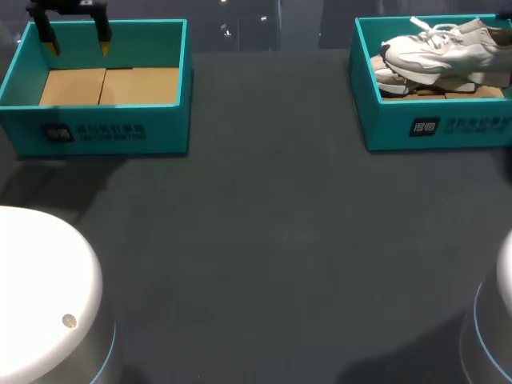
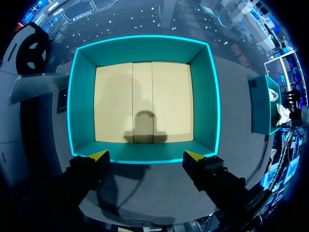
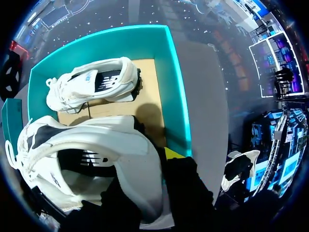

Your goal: Take the shoe out of the shoebox, open the shoe tongue, remove and reinsert the insole, then place the shoe into the shoebox

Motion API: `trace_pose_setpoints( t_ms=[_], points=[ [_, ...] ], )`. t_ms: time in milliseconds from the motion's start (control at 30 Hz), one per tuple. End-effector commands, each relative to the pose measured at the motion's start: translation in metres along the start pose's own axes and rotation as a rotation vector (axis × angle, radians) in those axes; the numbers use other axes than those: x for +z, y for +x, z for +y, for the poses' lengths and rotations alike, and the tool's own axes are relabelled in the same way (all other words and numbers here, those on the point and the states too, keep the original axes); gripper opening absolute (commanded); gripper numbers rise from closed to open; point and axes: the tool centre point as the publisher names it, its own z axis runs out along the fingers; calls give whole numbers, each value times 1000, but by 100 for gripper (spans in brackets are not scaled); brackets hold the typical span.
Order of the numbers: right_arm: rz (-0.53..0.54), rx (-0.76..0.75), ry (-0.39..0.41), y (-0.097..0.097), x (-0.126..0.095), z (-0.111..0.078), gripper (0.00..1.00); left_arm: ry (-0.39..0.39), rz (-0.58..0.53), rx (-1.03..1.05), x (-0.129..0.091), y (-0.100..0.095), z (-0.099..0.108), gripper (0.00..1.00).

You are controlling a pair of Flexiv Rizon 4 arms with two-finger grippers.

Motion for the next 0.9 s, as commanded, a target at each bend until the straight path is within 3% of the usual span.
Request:
trace_pose_setpoints(
  t_ms=[33, 267, 533, 900],
  points=[
    [-14, 0, -21, 2, -34, -15, 0, 0, 0, 0, 0, 0, 0, 100],
    [-22, 5, -50, 6, -66, -35, 0, 0, 0, 0, 0, 0, 0, 100],
    [-63, -9, -99, 25, -92, -78, 0, 0, 0, 0, 0, 0, 0, 100],
    [-107, -5, -98, 62, -99, -145, 0, 0, 0, 0, 0, 0, 0, 100]
  ],
)
